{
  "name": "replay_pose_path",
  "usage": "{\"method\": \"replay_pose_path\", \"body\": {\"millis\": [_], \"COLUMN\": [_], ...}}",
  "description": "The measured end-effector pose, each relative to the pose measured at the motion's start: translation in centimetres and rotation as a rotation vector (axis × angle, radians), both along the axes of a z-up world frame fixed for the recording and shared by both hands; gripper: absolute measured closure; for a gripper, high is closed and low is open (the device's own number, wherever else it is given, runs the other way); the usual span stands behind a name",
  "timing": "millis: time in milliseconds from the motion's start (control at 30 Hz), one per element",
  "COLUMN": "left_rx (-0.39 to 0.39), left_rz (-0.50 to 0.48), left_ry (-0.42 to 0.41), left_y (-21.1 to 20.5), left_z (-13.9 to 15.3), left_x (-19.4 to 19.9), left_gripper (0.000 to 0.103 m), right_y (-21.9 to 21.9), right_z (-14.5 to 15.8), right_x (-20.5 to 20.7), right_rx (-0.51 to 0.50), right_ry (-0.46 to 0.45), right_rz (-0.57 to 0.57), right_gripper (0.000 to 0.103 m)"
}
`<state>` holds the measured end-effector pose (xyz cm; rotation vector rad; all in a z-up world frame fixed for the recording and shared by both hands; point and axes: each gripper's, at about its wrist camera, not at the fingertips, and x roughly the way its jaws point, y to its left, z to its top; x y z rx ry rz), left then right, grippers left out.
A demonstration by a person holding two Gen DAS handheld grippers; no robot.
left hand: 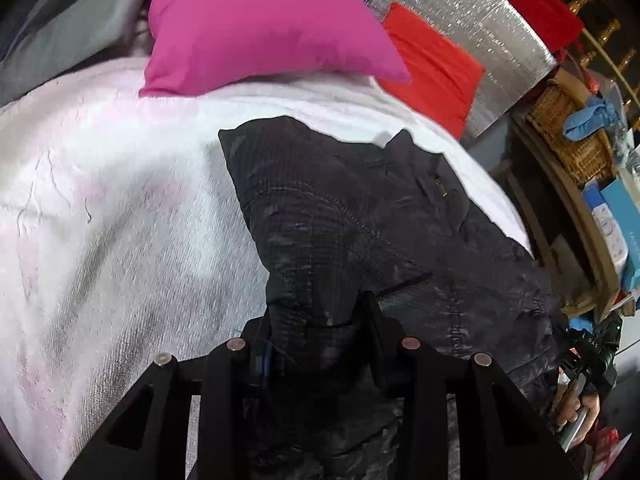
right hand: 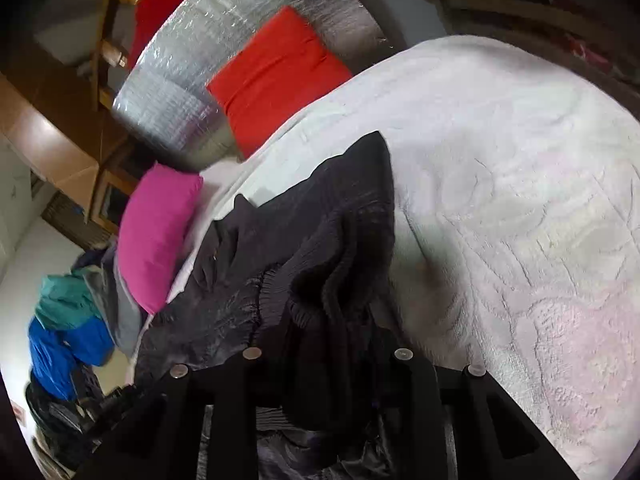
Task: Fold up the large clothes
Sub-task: 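Grasp the jacket's other side edge with the right tool and fold it inward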
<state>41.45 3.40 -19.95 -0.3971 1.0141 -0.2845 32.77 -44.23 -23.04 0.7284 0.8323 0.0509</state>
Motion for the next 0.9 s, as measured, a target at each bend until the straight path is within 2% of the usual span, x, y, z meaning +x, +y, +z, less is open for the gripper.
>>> {"method": "replay_pose_path", "body": {"millis": [67,133,200,267,300,400,500,567,633,700,800,900], "left_rx": [0.0,-0.017,-0.045,-0.045,-0.038,0.016,0.057,-0.004,-0.077,-0.146,-0.255,-0.328], "left_rz": [0.012,0.029,0.04,0.042,0.051,0.086,0.126,0.095,0.042,-0.004,-0.046,-0.019], "left_ry": [0.053,0.096,0.113,0.131,0.135,0.108,0.004,-0.059,-0.064,-0.027,0.093,0.161], "left_y": [0.5,0.7,0.9,0.9,1.2,1.6,1.5,1.1,0.4,-0.7,-2.6,-4.0], "left_z": [-1.3,-2.0,-2.0,-2.1,-1.9,-0.7,1.7,3.2,3.5,2.7,0.1,-1.8], "left_x": [0.5,0.9,1.0,0.8,0.2,-1.5,-3.8,-5.5,-6.8,-8.2,-9.3,-8.1], "left_gripper": [0.052,0.043,0.042,0.04,0.04,0.04,0.04,0.037,0.032,0.031,0.031,0.031], "right_y": [-0.2,-0.4,-1.0,-1.4,-1.7,-2.2,-2.2,-1.8,-0.3,1.9,5.3,7.7], "right_z": [-1.5,-2.2,-1.8,-1.7,-1.4,0.4,2.8,3.4,3.1,2.2,0.2,-1.4], "right_x": [0.2,0.4,0.1,-0.3,-0.8,-2.3,-4.6,-5.8,-6.2,-6.2,-5.8,-4.8], "right_rx": [-0.02,-0.007,0.027,0.041,0.038,0.011,0.031,0.092,0.171,0.237,0.287,0.331], "right_ry": [0.077,0.108,0.117,0.137,0.139,0.072,-0.057,-0.094,-0.1,-0.077,-0.006,0.045], "right_rz": [0.001,0.005,-0.002,-0.015,-0.034,-0.083,-0.082,-0.046,0.013,0.071,0.135,0.16], "right_gripper": [0.073,0.07,0.064,0.04,0.038,0.038,0.038,0.038,0.038,0.038,0.038,0.038]}}
